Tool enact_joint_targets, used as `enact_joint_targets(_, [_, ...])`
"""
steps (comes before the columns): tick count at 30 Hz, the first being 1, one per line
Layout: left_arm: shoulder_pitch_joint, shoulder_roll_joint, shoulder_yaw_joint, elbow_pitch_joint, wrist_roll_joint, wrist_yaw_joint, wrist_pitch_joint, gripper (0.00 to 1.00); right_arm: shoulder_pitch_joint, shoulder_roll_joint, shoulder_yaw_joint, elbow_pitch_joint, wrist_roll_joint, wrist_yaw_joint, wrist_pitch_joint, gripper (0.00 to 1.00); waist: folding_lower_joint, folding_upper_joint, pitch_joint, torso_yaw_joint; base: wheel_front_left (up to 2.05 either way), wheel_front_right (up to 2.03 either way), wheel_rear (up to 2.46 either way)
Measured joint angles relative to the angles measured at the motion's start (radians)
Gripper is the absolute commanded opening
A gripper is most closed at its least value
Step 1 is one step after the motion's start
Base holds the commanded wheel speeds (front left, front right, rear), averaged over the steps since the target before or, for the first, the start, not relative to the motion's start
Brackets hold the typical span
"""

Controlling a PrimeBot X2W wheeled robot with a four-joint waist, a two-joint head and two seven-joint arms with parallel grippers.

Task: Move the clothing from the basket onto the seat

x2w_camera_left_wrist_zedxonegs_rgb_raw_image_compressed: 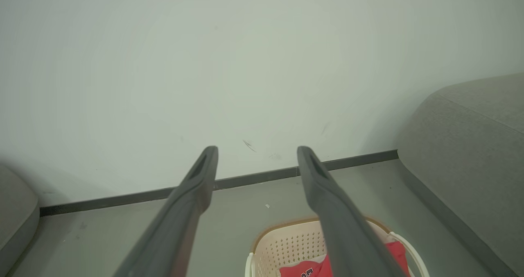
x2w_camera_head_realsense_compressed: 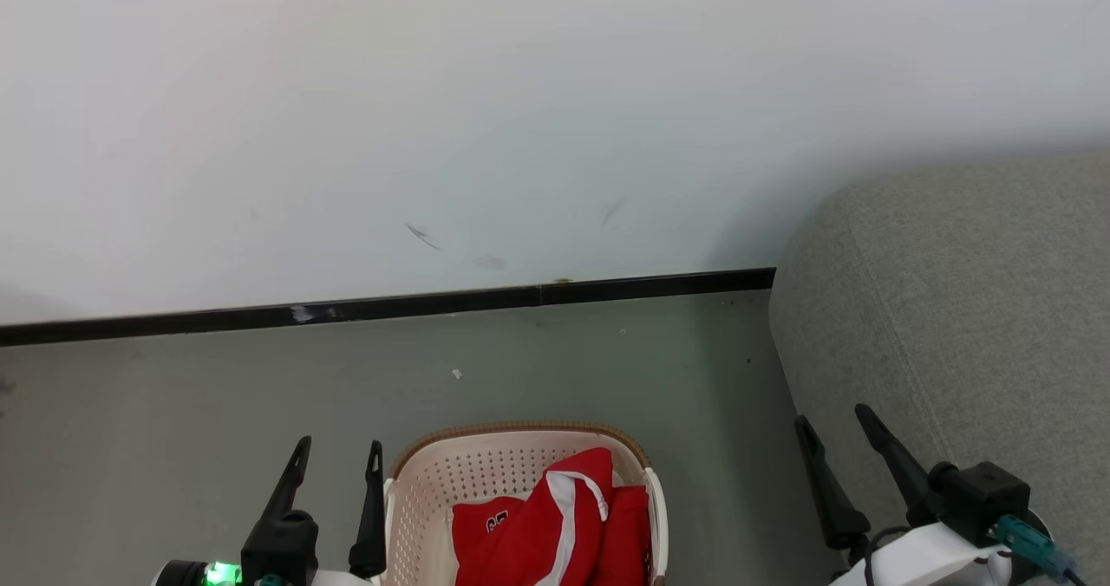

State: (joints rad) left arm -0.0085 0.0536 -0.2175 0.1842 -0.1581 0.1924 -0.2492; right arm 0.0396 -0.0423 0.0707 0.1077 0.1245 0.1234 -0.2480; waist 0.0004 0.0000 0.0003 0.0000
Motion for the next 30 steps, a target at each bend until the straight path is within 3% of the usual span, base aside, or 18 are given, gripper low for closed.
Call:
enact_joint_targets(20, [-0.001, 0.008, -0.008, 0.032, 0.005, -0.003, 0.000, 1.00, 0.002, 0.000, -0.013, -0.021, 0.008, 0.000, 0.000, 1.00, -0.0001, 0.0000, 0.032, -0.003, 0.00, 0.00, 0.00])
enact_joint_targets(30, [-0.033, 0.022, -0.060, 0.095, 0.035, -0.048, 0.001, 1.00, 0.025, 0.001, -0.059, -0.038, 0.008, 0.000, -0.003, 1.00, -0.0001, 0.0000, 0.069, -0.015, 0.00, 0.00, 0.00])
